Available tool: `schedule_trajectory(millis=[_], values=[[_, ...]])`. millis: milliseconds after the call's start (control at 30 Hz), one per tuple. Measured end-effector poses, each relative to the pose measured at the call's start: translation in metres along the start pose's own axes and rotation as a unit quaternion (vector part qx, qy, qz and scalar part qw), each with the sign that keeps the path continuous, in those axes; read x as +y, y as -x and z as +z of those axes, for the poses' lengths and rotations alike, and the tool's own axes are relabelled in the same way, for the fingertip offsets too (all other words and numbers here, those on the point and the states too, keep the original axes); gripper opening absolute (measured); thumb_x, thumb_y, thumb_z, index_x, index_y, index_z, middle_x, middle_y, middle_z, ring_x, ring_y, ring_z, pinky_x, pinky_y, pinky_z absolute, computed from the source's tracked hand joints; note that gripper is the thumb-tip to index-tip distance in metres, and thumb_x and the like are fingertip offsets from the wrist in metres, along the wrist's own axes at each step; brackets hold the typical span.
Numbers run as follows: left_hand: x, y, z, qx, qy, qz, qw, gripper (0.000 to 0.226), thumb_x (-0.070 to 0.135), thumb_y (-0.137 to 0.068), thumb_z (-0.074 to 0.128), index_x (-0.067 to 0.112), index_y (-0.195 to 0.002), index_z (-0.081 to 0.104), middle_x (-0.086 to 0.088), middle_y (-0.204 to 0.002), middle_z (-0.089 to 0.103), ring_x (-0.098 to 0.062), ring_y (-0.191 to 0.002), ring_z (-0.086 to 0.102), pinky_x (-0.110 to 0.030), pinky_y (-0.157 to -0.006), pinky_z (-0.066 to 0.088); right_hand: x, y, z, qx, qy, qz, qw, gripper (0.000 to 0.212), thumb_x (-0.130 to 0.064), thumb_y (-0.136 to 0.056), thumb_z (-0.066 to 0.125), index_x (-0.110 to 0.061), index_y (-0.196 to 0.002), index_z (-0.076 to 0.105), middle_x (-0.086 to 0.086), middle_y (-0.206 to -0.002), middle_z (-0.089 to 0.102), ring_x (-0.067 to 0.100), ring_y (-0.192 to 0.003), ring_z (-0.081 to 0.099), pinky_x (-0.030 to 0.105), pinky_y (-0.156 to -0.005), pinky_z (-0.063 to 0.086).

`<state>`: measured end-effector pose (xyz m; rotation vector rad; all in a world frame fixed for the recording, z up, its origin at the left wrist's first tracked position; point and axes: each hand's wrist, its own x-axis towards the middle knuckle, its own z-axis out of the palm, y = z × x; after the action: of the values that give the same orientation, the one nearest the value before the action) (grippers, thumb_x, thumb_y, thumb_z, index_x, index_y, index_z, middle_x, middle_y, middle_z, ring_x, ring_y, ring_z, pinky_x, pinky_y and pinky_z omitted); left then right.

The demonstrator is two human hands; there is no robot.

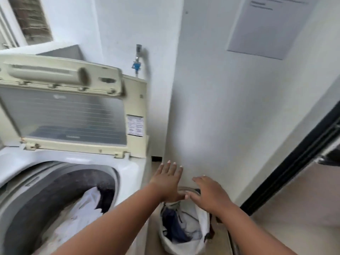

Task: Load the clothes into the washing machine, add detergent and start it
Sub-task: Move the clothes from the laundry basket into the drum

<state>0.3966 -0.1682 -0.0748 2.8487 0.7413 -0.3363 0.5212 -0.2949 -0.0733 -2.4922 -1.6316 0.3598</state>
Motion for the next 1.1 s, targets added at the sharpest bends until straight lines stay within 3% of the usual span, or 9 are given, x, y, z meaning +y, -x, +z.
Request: schedule_trajectory(millis=[167,267,367,467,533,667,800,967,1100], values=[[0.052,-0.042,0.052,-0.07,0.019,-0.073,0.995,0.102,0.07,-0.083,0.045,0.016,-0.153,-0.007,-0.01,-0.16,-0.009,-0.028,-0.146,-0.014,-0.045,-0.119,-0.008,0.099,0.02,0.007,-0.067,-0.057,0.038,0.995,0.057,-0.05,-0.086,0.049,-0.023,-0.137,0.047,-0.002,-0.136,0.053,0.017,-0.127,0.046,0.031,-0.101,0.041],[0.058,-0.05,0.085,-0.128,0.052,-0.121,0.983,0.104,0.07,-0.081,0.047,0.016,-0.153,-0.007,-0.009,-0.16,-0.009,-0.028,-0.147,-0.013,-0.044,-0.119,-0.008,0.131,0.015,0.019,-0.096,-0.091,0.075,0.988,0.048,-0.039,-0.088,0.053,-0.015,-0.129,0.054,0.003,-0.129,0.057,0.021,-0.121,0.05,0.035,-0.098,0.043],[0.051,-0.066,0.121,-0.168,0.066,-0.159,0.971,0.106,0.069,-0.08,0.048,0.015,-0.153,-0.006,-0.011,-0.16,-0.005,-0.03,-0.147,-0.009,-0.044,-0.118,-0.006,0.156,-0.007,0.055,-0.144,-0.119,0.091,0.978,0.061,-0.053,-0.082,0.047,-0.022,-0.135,0.049,-0.002,-0.135,0.053,0.019,-0.126,0.048,0.034,-0.1,0.043],[0.04,-0.09,0.157,-0.2,0.072,-0.17,0.962,0.106,0.068,-0.08,0.049,0.014,-0.153,-0.005,-0.013,-0.16,-0.003,-0.031,-0.147,-0.006,-0.044,-0.118,-0.003,0.172,-0.031,0.094,-0.186,-0.129,0.105,0.968,0.062,-0.049,-0.084,0.049,-0.027,-0.141,0.042,-0.003,-0.143,0.048,0.018,-0.128,0.046,0.032,-0.102,0.041],[0.033,-0.109,0.181,-0.223,0.067,-0.164,0.959,0.105,0.066,-0.082,0.049,0.012,-0.153,-0.006,-0.013,-0.16,-0.004,-0.032,-0.147,-0.006,-0.044,-0.119,-0.004,0.179,-0.045,0.115,-0.222,-0.121,0.108,0.961,0.058,-0.044,-0.086,0.051,-0.025,-0.14,0.043,-0.001,-0.141,0.049,0.019,-0.127,0.047,0.031,-0.1,0.04],[0.024,-0.15,0.218,-0.278,0.047,-0.137,0.95,0.104,0.063,-0.084,0.052,0.01,-0.152,-0.006,-0.015,-0.16,-0.006,-0.033,-0.147,-0.007,-0.044,-0.118,-0.004,0.206,-0.073,0.166,-0.3,-0.118,0.142,0.936,0.04,-0.05,-0.073,0.052,-0.03,-0.108,0.056,-0.004,-0.111,0.063,0.017,-0.098,0.059,0.034,-0.084,0.051],[0.014,-0.189,0.256,-0.316,-0.014,-0.086,0.945,0.103,0.063,-0.086,0.051,0.01,-0.152,-0.008,-0.014,-0.159,-0.011,-0.032,-0.146,-0.013,-0.045,-0.116,-0.008,0.235,-0.105,0.217,-0.348,-0.126,0.177,0.912,0.056,-0.052,-0.074,0.053,-0.029,-0.125,0.052,-0.002,-0.12,0.061,0.019,-0.105,0.059,0.031,-0.083,0.049],[-0.004,-0.235,0.319,-0.345,-0.131,0.012,0.929,0.099,0.059,-0.088,0.049,0.011,-0.152,-0.01,-0.015,-0.157,-0.017,-0.031,-0.145,-0.018,-0.045,-0.114,-0.015,0.258,-0.154,0.296,-0.344,-0.171,0.196,0.902,0.047,-0.037,-0.089,0.058,-0.019,-0.131,0.048,0.005,-0.132,0.057,0.024,-0.117,0.055,0.029,-0.09,0.044],[-0.013,-0.269,0.384,-0.37,-0.088,-0.017,0.925,0.096,0.056,-0.09,0.048,0.012,-0.151,-0.01,-0.015,-0.158,-0.016,-0.032,-0.145,-0.018,-0.045,-0.116,-0.012,0.265,-0.188,0.377,-0.377,-0.158,0.176,0.895,0.043,-0.034,-0.089,0.055,-0.016,-0.128,0.048,0.005,-0.124,0.059,0.025,-0.112,0.057,0.03,-0.088,0.047]])
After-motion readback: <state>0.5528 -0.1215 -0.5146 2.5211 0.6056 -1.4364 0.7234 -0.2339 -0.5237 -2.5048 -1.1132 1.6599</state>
